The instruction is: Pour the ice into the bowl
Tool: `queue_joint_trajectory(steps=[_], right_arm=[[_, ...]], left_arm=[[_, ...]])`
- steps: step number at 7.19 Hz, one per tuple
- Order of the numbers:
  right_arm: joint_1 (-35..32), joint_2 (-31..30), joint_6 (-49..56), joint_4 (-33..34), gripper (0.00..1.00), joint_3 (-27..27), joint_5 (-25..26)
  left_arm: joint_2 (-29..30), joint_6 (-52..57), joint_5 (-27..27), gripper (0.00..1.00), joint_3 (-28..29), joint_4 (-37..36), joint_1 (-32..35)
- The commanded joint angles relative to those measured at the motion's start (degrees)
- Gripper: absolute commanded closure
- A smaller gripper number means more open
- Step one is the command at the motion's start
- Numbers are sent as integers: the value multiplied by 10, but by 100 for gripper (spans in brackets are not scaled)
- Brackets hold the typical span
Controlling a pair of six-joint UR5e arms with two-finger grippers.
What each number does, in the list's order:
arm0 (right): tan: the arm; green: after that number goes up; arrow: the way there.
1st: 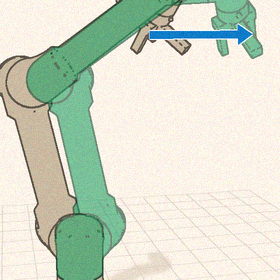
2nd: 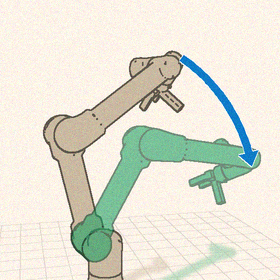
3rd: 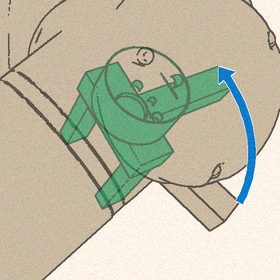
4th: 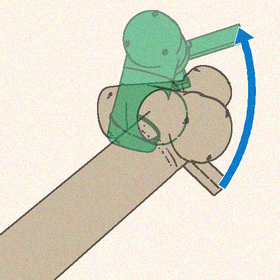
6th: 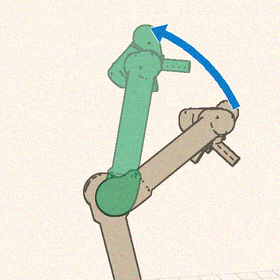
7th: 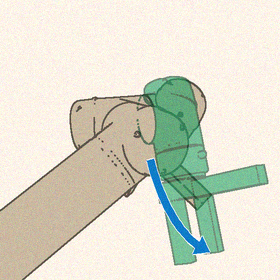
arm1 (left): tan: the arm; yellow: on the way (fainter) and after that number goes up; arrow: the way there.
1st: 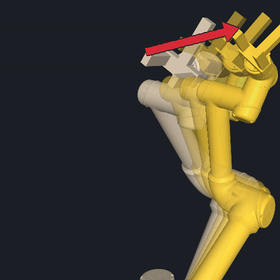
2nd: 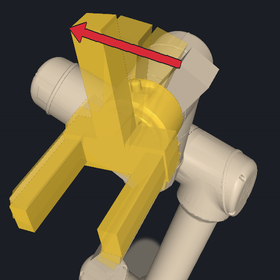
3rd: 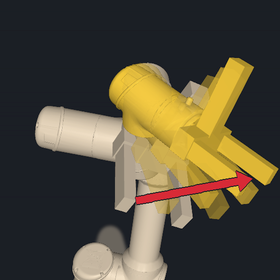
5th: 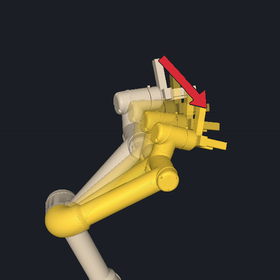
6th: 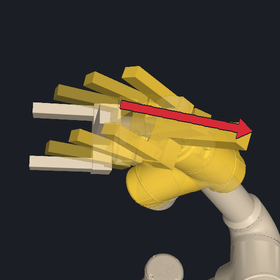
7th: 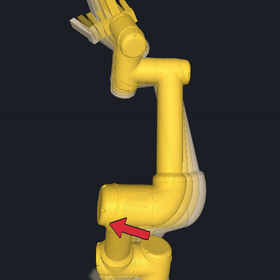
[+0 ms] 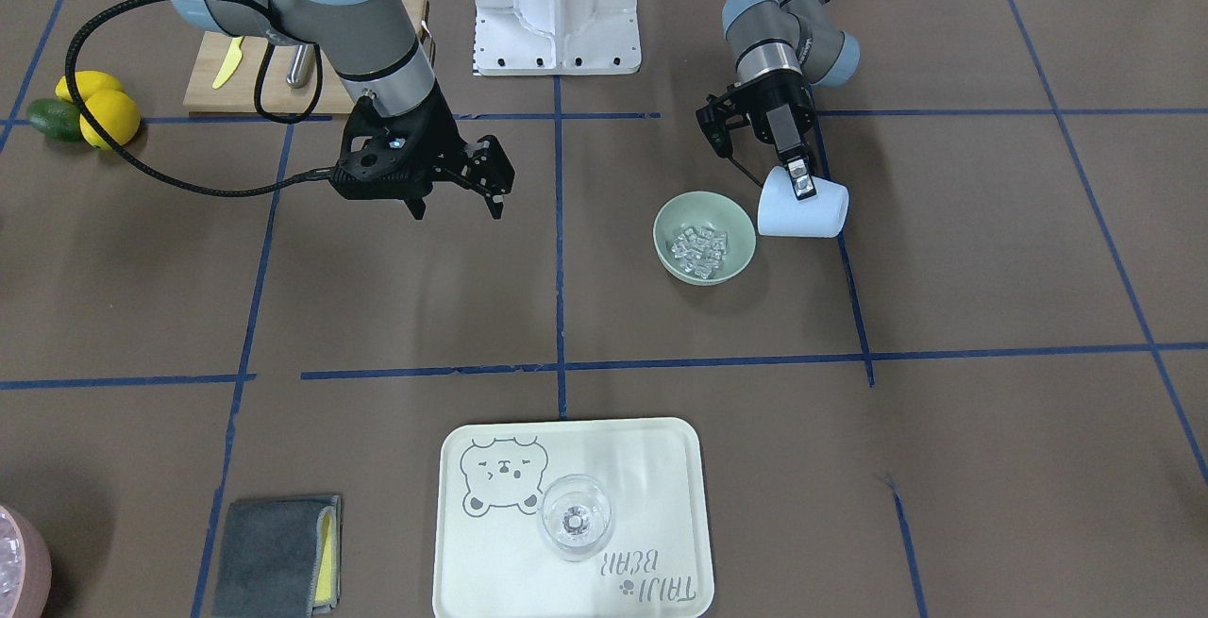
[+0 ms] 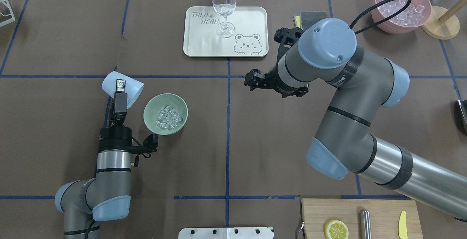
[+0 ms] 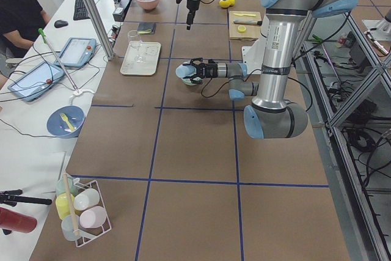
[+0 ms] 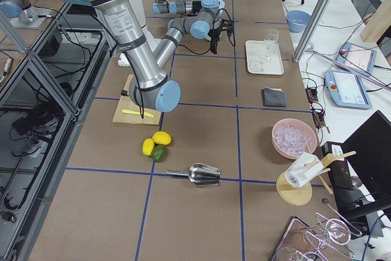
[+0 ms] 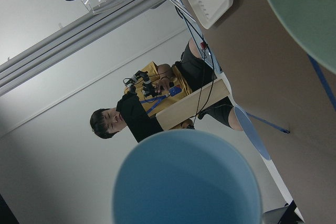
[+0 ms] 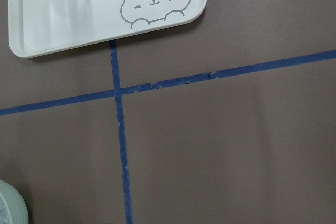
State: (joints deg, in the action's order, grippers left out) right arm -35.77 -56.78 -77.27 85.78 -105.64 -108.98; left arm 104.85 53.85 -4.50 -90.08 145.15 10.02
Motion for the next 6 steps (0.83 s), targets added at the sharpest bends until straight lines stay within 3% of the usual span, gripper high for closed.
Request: queue_joint_trajectory(steps=[1,3,6], right_arm=[[0,0,-1,0,0,-1,0],[0,0,-1,0,0,-3,0],[0,-1,-1,0,0,-4,0]], left_arm=[[1,3,-6,100,-26,3,0],[0,38,-50,100,-64,3,3],[-3,42,-110,100,-74,5,9]])
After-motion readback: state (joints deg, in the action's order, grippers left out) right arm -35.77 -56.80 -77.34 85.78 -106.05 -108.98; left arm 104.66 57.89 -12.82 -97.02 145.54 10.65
